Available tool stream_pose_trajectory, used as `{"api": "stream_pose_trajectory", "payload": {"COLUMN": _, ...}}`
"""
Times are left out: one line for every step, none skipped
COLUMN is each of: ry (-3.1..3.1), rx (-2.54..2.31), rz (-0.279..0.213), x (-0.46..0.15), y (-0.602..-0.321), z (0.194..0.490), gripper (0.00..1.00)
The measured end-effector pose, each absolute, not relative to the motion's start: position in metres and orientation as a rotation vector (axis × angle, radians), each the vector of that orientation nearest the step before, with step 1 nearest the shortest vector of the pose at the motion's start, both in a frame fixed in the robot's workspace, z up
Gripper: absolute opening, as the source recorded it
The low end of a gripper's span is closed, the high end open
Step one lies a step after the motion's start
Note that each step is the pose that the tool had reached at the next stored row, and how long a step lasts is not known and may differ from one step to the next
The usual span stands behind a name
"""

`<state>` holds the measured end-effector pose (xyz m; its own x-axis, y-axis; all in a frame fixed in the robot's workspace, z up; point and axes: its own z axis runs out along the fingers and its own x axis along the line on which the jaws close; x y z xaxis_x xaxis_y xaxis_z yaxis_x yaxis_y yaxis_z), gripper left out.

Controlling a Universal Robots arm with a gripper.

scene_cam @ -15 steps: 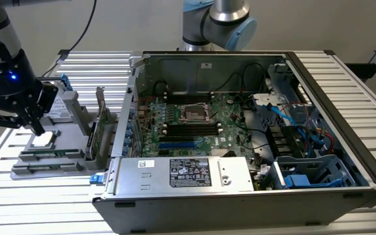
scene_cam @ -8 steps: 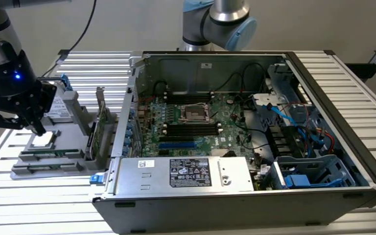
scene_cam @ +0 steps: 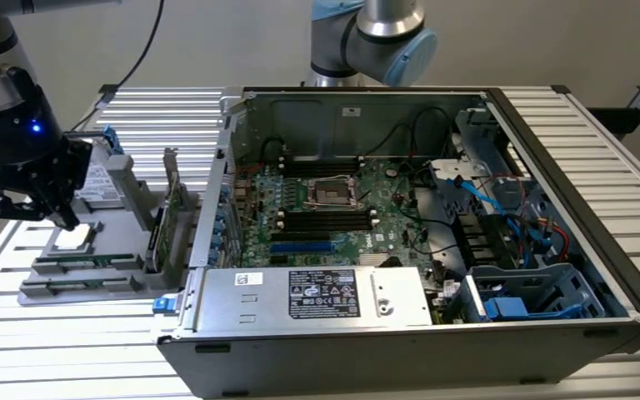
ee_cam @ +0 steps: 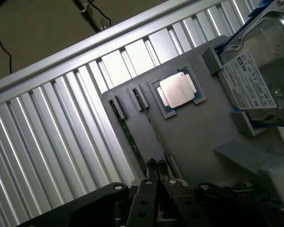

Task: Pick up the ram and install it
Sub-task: 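Pick up the ram and move it above insertion slot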

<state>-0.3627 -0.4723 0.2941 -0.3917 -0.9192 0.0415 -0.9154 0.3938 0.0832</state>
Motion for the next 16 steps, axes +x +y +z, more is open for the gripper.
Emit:
{"api": "stream_pose_trajectory", "payload": {"ry": -2.544, "rx": 1.704, "rz": -0.075, "x": -0.3628, "y": -0.4722, "z": 0.294, "gripper": 0.1}}
{"api": "stream_pose_trajectory", "payload": {"ry": -2.533, "rx": 1.723, "rz": -0.079, "x": -0.3628, "y": -0.4722, "z": 0.2939, "gripper": 0.1}}
{"api": "stream_pose_trajectory", "payload": {"ry": -2.522, "rx": 1.742, "rz": -0.083, "x": -0.3628, "y": -0.4722, "z": 0.2938, "gripper": 0.1}}
{"api": "stream_pose_trajectory", "payload": {"ry": -2.509, "rx": 1.762, "rz": -0.086, "x": -0.3628, "y": -0.4722, "z": 0.2937, "gripper": 0.1}}
{"api": "stream_pose_trajectory", "payload": {"ry": -2.496, "rx": 1.781, "rz": -0.086, "x": -0.3629, "y": -0.4722, "z": 0.2936, "gripper": 0.1}}
{"api": "stream_pose_trajectory", "payload": {"ry": -2.481, "rx": 1.801, "rz": -0.086, "x": -0.3629, "y": -0.4723, "z": 0.2936, "gripper": 0.1}}
{"api": "stream_pose_trajectory", "payload": {"ry": -2.466, "rx": 1.822, "rz": -0.087, "x": -0.3629, "y": -0.4723, "z": 0.2935, "gripper": 0.1}}
{"api": "stream_pose_trajectory", "payload": {"ry": -2.451, "rx": 1.843, "rz": -0.087, "x": -0.363, "y": -0.4723, "z": 0.2934, "gripper": 0.1}}
{"api": "stream_pose_trajectory", "payload": {"ry": -2.435, "rx": 1.865, "rz": -0.088, "x": -0.363, "y": -0.4723, "z": 0.2933, "gripper": 0.1}}
{"api": "stream_pose_trajectory", "payload": {"ry": -2.418, "rx": 1.887, "rz": -0.088, "x": -0.363, "y": -0.4723, "z": 0.2933, "gripper": 0.1}}
{"api": "stream_pose_trajectory", "payload": {"ry": -2.402, "rx": 1.908, "rz": -0.089, "x": -0.363, "y": -0.4723, "z": 0.2932, "gripper": 0.1}}
{"api": "stream_pose_trajectory", "payload": {"ry": -2.384, "rx": 1.931, "rz": -0.09, "x": -0.363, "y": -0.4723, "z": 0.2931, "gripper": 0.1}}
{"api": "stream_pose_trajectory", "payload": {"ry": -2.348, "rx": 1.975, "rz": -0.091, "x": -0.363, "y": -0.4723, "z": 0.2931, "gripper": 0.1}}
{"api": "stream_pose_trajectory", "payload": {"ry": -2.33, "rx": 1.997, "rz": -0.091, "x": -0.363, "y": -0.4723, "z": 0.293, "gripper": 0.1}}
{"api": "stream_pose_trajectory", "payload": {"ry": -2.311, "rx": 2.019, "rz": -0.091, "x": -0.363, "y": -0.4723, "z": 0.2929, "gripper": 0.1}}
{"api": "stream_pose_trajectory", "payload": {"ry": -2.295, "rx": 2.038, "rz": -0.092, "x": -0.3631, "y": -0.4722, "z": 0.2928, "gripper": 0.1}}
